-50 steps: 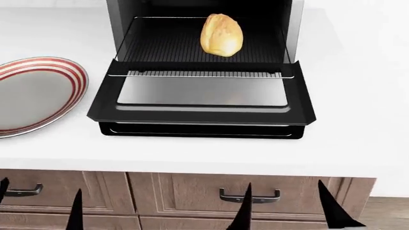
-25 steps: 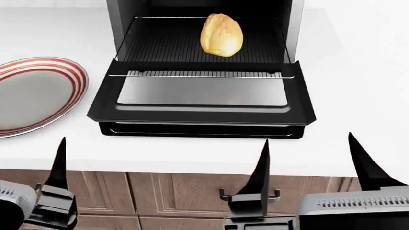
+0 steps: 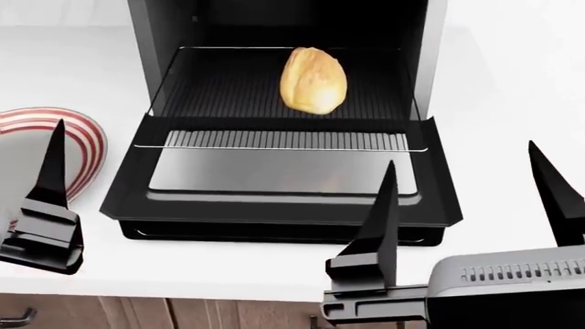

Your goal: Pick the bread from the rack and place it on the plate on the counter.

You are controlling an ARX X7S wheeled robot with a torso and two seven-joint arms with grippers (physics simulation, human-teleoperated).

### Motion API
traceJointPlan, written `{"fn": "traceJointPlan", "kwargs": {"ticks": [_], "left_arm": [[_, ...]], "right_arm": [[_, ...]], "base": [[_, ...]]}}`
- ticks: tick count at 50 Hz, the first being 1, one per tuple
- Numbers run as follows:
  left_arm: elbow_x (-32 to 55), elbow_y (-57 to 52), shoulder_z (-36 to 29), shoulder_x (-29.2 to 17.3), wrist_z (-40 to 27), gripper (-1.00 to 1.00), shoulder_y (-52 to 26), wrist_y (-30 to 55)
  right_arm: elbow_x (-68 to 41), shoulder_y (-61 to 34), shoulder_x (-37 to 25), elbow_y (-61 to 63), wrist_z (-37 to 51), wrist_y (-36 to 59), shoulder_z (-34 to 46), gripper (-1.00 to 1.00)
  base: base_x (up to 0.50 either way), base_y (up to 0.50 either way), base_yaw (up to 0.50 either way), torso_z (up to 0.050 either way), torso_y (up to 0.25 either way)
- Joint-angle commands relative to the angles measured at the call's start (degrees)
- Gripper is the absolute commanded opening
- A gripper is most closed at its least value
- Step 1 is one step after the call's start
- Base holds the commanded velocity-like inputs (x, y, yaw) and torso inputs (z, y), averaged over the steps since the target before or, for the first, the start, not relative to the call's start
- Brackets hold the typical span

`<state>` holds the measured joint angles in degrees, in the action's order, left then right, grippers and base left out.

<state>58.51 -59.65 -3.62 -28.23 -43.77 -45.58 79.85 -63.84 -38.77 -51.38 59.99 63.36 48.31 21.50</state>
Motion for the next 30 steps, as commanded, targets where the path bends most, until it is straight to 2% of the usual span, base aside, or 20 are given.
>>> {"fn": "traceJointPlan", "kwargs": {"ticks": [1,11,28,30], "left_arm": [[14.1,0.7,2.5,-0.3,-8.6,1.0,-7.2,3.3],[14.5,1.8,0.2,-0.6,-9.5,1.0,-9.0,2.2],[18.6,2.4,0.3,-2.2,-12.7,1.0,-9.6,1.0],[19.2,3.3,-2.2,-0.8,-13.7,1.0,-11.3,2.4]], "right_arm": [[-4.4,-6.4,-5.3,-0.2,5.8,-5.5,5.4,1.0],[-5.2,-8.8,-7.1,-0.2,7.2,-7.1,8.3,1.0],[-5.9,-15.3,-9.5,-0.2,9.7,-10.4,16.4,1.0],[-5.0,-15.1,-12.2,0.0,9.7,-14.7,18.1,1.0]], "base": [[0.28,-0.02,0.0,0.036,0.166],[0.29,-0.09,0.0,0.036,0.168],[0.29,-0.09,0.0,0.036,0.168],[0.19,0.0,0.0,0.035,0.169]]}}
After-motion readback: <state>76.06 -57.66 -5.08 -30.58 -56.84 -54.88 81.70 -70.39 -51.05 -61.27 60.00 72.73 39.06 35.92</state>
